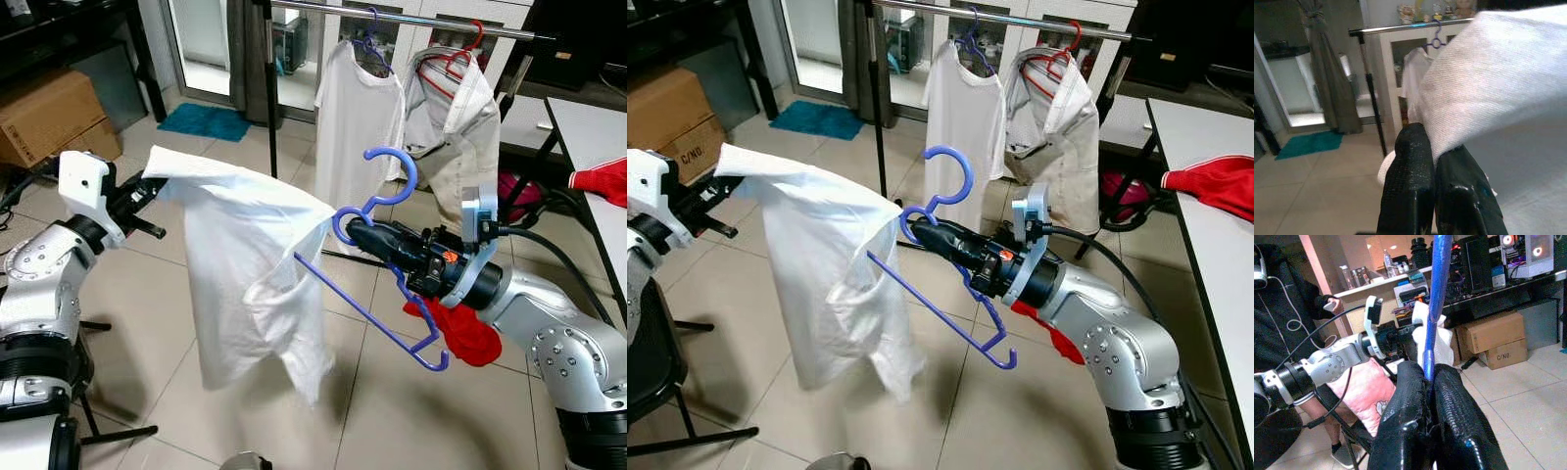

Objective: Hang hanger

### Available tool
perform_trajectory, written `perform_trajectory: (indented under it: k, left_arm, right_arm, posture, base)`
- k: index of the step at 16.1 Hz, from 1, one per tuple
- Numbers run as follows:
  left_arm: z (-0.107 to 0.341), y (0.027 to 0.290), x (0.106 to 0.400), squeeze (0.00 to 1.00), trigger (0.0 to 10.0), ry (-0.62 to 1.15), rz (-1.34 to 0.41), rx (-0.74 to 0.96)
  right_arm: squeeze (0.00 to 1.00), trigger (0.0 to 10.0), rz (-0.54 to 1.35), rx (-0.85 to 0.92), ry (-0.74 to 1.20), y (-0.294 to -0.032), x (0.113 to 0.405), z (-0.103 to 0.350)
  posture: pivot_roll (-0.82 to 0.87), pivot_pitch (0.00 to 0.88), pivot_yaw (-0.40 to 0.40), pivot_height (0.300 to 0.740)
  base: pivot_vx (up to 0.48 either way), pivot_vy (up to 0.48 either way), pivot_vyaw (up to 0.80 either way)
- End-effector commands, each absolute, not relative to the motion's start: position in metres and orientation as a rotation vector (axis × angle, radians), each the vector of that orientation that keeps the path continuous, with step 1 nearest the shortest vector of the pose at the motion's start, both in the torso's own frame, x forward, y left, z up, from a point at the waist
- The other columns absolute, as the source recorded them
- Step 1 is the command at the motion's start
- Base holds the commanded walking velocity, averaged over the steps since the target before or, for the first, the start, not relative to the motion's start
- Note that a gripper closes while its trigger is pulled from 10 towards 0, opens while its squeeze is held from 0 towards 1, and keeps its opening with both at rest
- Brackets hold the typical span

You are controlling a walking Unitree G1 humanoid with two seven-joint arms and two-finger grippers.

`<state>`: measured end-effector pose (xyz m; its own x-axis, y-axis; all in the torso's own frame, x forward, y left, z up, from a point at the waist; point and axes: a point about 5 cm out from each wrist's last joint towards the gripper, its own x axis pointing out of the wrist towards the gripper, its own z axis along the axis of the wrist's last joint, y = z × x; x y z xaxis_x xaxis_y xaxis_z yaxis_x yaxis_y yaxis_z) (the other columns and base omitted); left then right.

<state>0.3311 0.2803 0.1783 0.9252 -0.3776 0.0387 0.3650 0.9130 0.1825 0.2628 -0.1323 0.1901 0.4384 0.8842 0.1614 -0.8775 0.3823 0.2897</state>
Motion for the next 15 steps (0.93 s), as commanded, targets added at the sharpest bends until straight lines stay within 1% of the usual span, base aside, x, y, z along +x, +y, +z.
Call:
perform_trajectory:
  k: [1,4,5,7,10,12,14,15]
  left_arm:
    - [0.18,0.275,0.331,1.0,10.0,-0.068,-0.43,0.193]
    - [0.173,0.276,0.328,1.0,10.0,-0.016,-0.444,0.237]
    - [0.169,0.278,0.327,1.0,10.0,0.012,-0.435,0.247]
    - [0.161,0.284,0.325,1.0,10.0,0.061,-0.4,0.255]
    - [0.159,0.283,0.325,1.0,10.0,0.068,-0.376,0.255]
    - [0.16,0.268,0.329,1.0,10.0,0.037,-0.404,0.269]
    - [0.162,0.235,0.335,0.99,10.0,-0.038,-0.477,0.249]
    - [0.163,0.215,0.336,0.04,10.0,-0.076,-0.539,0.22]
  right_arm:
    - [0.0,10.0,1.095,0.312,-0.026,-0.136,0.265,0.2]
    - [0.0,10.0,1.03,0.294,-0.019,-0.137,0.272,0.202]
    - [0.0,10.0,0.992,0.292,-0.017,-0.138,0.276,0.203]
    - [0.0,10.0,0.975,0.295,-0.021,-0.135,0.278,0.205]
    - [0.0,10.0,0.944,0.3,-0.017,-0.132,0.281,0.205]
    - [0.0,10.0,0.878,0.283,-0.002,-0.129,0.288,0.203]
    - [0.0,10.0,0.794,0.275,0.019,-0.124,0.296,0.202]
    - [0.0,10.0,0.743,0.278,0.025,-0.122,0.3,0.201]
  posture:
    - [-0.15,0.0,0.024,0.74]
    - [-0.15,0.0,0.022,0.74]
    - [-0.15,0.0,0.015,0.74]
    - [-0.15,0.0,0.01,0.74]
    - [-0.14,0.0,0.003,0.74]
    - [-0.14,0.0,0.002,0.74]
    - [-0.15,0.0,0.001,0.74]
    - [-0.15,0.0,0.006,0.74]
  base:
    - [0.0,0.0,0.0]
    - [0.0,0.0,0.0]
    - [0.0,0.0,0.0]
    - [0.0,0.0,0.0]
    - [0.0,0.0,0.0]
    - [0.0,0.0,0.0]
    - [0.0,0.0,0.0]
    - [0.0,0.0,0.0]
